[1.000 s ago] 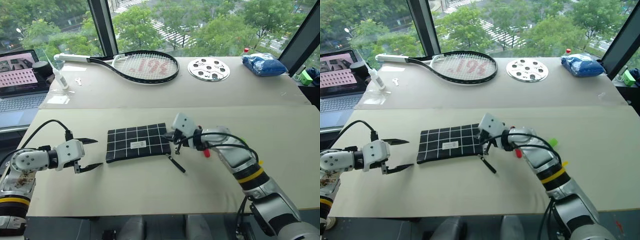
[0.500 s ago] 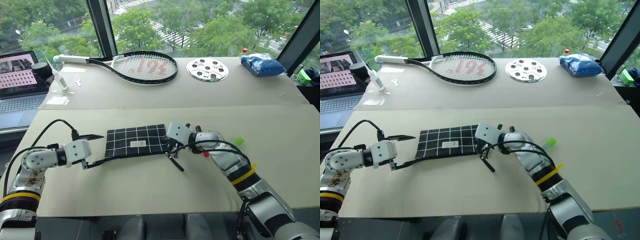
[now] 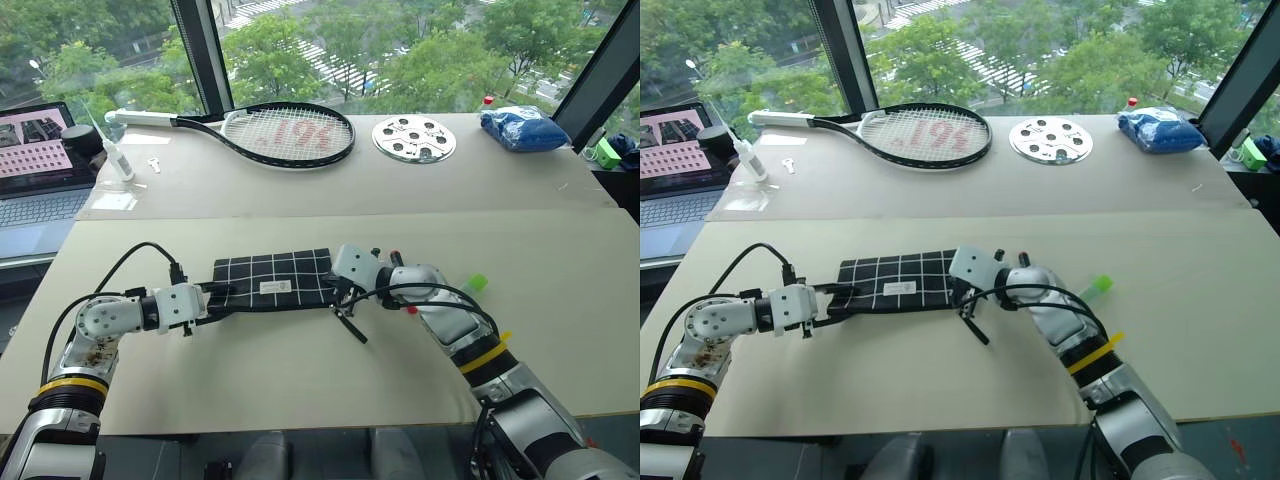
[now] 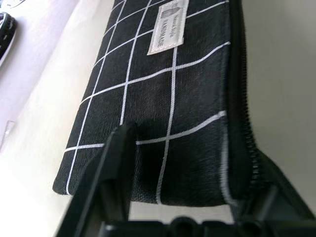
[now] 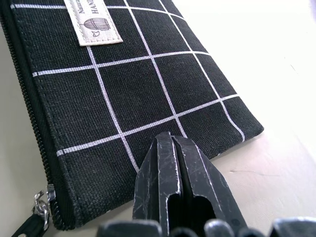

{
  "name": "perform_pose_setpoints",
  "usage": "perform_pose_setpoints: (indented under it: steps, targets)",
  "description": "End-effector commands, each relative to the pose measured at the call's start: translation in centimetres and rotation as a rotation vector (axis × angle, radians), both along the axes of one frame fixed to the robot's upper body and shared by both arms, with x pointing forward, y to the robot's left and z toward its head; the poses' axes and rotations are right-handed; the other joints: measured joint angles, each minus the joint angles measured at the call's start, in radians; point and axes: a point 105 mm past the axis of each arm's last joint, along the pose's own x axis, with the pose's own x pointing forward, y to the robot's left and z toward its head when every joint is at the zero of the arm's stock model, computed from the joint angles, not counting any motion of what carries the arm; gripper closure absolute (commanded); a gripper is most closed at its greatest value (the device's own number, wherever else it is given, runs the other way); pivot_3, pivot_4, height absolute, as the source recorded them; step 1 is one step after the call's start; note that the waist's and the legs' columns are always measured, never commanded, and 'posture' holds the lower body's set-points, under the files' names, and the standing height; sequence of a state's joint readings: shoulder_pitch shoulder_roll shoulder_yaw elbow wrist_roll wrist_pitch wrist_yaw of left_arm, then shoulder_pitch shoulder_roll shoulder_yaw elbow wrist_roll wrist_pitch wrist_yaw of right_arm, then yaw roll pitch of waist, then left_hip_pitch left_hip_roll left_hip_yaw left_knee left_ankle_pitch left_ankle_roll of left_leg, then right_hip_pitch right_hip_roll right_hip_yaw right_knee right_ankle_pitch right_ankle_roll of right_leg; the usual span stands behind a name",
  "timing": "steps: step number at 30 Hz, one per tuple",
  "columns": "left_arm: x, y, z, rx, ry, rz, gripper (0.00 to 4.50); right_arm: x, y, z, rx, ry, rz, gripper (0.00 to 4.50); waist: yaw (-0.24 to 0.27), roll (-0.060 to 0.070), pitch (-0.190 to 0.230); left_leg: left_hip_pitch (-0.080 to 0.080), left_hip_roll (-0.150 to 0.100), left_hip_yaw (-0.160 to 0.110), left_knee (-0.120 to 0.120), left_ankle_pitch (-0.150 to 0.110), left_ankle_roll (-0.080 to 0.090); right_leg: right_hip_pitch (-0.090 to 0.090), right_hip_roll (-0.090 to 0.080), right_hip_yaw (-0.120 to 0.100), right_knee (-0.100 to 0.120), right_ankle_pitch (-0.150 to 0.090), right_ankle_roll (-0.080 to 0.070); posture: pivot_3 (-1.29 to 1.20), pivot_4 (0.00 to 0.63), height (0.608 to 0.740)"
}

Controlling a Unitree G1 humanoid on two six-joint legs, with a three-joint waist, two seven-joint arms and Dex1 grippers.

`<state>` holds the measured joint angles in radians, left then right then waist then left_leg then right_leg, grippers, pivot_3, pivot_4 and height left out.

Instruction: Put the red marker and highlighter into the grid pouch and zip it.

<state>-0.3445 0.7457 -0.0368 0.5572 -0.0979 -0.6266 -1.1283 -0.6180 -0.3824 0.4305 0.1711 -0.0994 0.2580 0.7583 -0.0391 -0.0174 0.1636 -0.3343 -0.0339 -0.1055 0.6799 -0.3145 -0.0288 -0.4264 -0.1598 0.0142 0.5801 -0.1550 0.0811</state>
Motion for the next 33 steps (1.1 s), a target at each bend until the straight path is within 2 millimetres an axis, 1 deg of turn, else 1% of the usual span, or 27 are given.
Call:
perform_pose_setpoints:
  steps: [1, 2, 3, 4, 7, 8, 10, 12, 14, 15, 16, 19, 21, 23, 25, 28, 31, 33]
  targets:
    - [0.0, -0.7, 1.1, -0.033, -0.023, -0.027, 4.07, -0.1, -0.6, -0.9, -0.026, 0.029, -0.013, 4.50, 0.000, 0.000, 0.000, 0.000, 0.000, 0.000, 0.000, 0.000, 0.000, 0.000, 0.000, 0.000, 0.000, 0.000, 0.000, 0.00, 0.150, 0.740]
    - [0.0, -0.7, 1.1, -0.036, -0.016, -0.027, 4.41, -0.1, -0.5, -0.9, -0.025, 0.030, -0.011, 4.50, -0.001, 0.000, 0.000, 0.000, 0.000, 0.000, 0.000, 0.000, 0.000, 0.000, 0.000, 0.000, 0.000, 0.000, 0.000, 0.00, 0.150, 0.740]
    - [0.0, -0.8, 1.1, -0.044, -0.010, -0.024, 4.49, 0.0, -0.5, -0.9, -0.024, 0.031, -0.011, 4.50, -0.001, 0.000, 0.000, 0.000, 0.000, 0.000, 0.000, 0.000, 0.000, 0.000, 0.000, 0.000, 0.000, 0.000, 0.000, 0.00, 0.150, 0.740]
    - [0.0, -0.8, 1.1, -0.050, -0.006, -0.021, 4.49, 0.0, -0.5, -0.8, -0.023, 0.031, -0.011, 4.50, -0.001, 0.000, 0.000, 0.000, 0.000, 0.000, 0.000, 0.000, 0.000, 0.000, 0.000, 0.000, 0.000, 0.000, 0.000, 0.00, 0.150, 0.740]
    - [0.0, -0.6, 1.0, -0.072, 0.014, 0.011, 4.49, 0.8, -0.4, 0.5, 0.071, 0.023, -0.060, 4.50, -0.002, 0.000, 0.000, 0.000, 0.000, 0.000, 0.000, 0.000, 0.000, 0.000, 0.000, 0.000, 0.000, 0.000, 0.000, 0.00, 0.150, 0.740]
    - [0.0, -0.6, 1.1, -0.100, 0.028, 0.028, 4.50, 1.2, -0.5, 1.6, 0.128, 0.022, -0.085, 4.20, -0.004, 0.000, 0.000, 0.000, 0.000, 0.000, 0.000, 0.000, 0.000, 0.000, 0.000, 0.000, 0.000, 0.000, 0.000, 0.00, 0.150, 0.740]
    - [0.0, -0.6, 1.3, -0.138, 0.039, 0.051, 4.50, 2.4, -1.2, 3.3, 0.181, -0.009, -0.146, 3.64, -0.005, 0.000, 0.000, -0.001, 0.000, 0.000, 0.000, 0.000, 0.000, -0.001, 0.000, 0.000, 0.000, 0.000, 0.000, 0.00, 0.150, 0.740]
    - [0.0, -0.6, 1.5, -0.173, 0.045, 0.077, 4.50, 2.9, -1.9, 4.8, 0.240, -0.010, -0.182, 2.95, -0.005, 0.000, 0.000, -0.002, 0.000, 0.000, 0.000, 0.000, 0.000, -0.002, 0.000, 0.000, 0.000, 0.000, 0.000, 0.00, 0.150, 0.740]
    - [0.1, -0.6, 1.9, -0.237, 0.049, 0.114, 4.50, 3.2, -3.0, 6.3, 0.303, 0.013, -0.216, 2.32, -0.006, 0.000, 0.000, -0.003, 0.000, 0.000, 0.000, 0.000, 0.000, -0.004, 0.000, 0.000, 0.000, 0.000, 0.000, 0.00, 0.150, 0.740]
    - [0.3, -0.6, 2.3, -0.284, 0.052, 0.138, 4.50, 3.7, -4.1, 7.3, 0.334, -0.002, -0.266, 1.91, -0.006, 0.000, 0.000, -0.002, 0.000, 0.000, 0.000, 0.000, 0.000, -0.004, 0.000, 0.000, 0.000, 0.000, 0.000, 0.00, 0.150, 0.740]
    - [0.4, -0.7, 2.7, -0.334, 0.057, 0.159, 4.50, 4.1, -5.1, 8.2, 0.375, 0.007, -0.303, 1.62, -0.006, 0.000, 0.000, -0.003, 0.000, -0.001, 0.000, 0.000, 0.000, -0.004, 0.000, 0.000, 0.000, 0.000, 0.000, 0.00, 0.150, 0.740]
    - [0.5, -0.8, 3.6, -0.459, 0.075, 0.214, 4.50, 3.7, -7.6, 10.6, 0.448, 0.007, -0.324, 0.60, -0.005, 0.000, 0.000, -0.004, 0.000, -0.001, 0.000, 0.000, 0.000, -0.006, 0.000, 0.000, 0.000, 0.000, 0.000, 0.00, 0.150, 0.740]
    - [0.4, -0.9, 3.8, -0.494, 0.088, 0.234, 4.50, 3.3, -9.0, 11.7, 0.491, 0.026, -0.340, 0.60, -0.006, 0.000, 0.000, -0.004, 0.000, 0.000, 0.000, 0.000, 0.001, -0.007, 0.000, 0.000, 0.000, 0.000, 0.000, 0.00, 0.150, 0.740]
    - [0.2, -1.1, 4.0, -0.532, 0.102, 0.252, 4.50, 2.4, -10.3, 12.7, 0.496, 0.022, -0.327, 0.60, -0.006, 0.000, 0.000, -0.005, 0.000, 0.000, -0.001, 0.000, 0.001, -0.007, 0.000, 0.000, 0.000, 0.000, 0.000, 0.00, 0.150, 0.740]
    - [0.1, -1.4, 4.1, -0.569, 0.110, 0.264, 4.50, 0.9, -10.4, 12.7, 0.475, 0.047, -0.271, 0.60, -0.006, 0.000, 0.001, -0.006, 0.000, 0.000, -0.001, 0.000, 0.001, -0.008, 0.000, 0.000, 0.000, 0.000, 0.000, 0.00, 0.150, 0.740]
    - [0.2, -1.8, 4.4, -0.598, 0.113, 0.274, 4.50, -1.0, -8.6, 10.3, 0.392, 0.112, -0.202, 0.60, -0.007, 0.000, 0.000, -0.006, 0.000, 0.000, -0.001, -0.001, 0.001, -0.008, 0.000, 0.000, 0.000, 0.000, 0.000, 0.00, 0.150, 0.740]
    - [0.3, -2.1, 4.4, -0.599, 0.119, 0.272, 4.50, -1.8, -6.3, 7.7, 0.336, 0.163, -0.173, 0.60, -0.011, 0.000, 0.000, -0.005, 0.000, 0.001, -0.001, -0.001, 0.001, -0.008, 0.000, 0.001, 0.000, 0.001, -0.001, 0.00, 0.150, 0.740]
    - [0.4, -2.3, 4.5, -0.597, 0.118, 0.269, 4.50, -1.4, -5.3, 6.6, 0.343, 0.187, -0.201, 0.60, -0.010, 0.000, 0.000, -0.005, 0.000, 0.001, 0.000, -0.001, 0.001, -0.008, 0.000, 0.001, 0.000, 0.001, -0.001, 0.00, 0.150, 0.740]
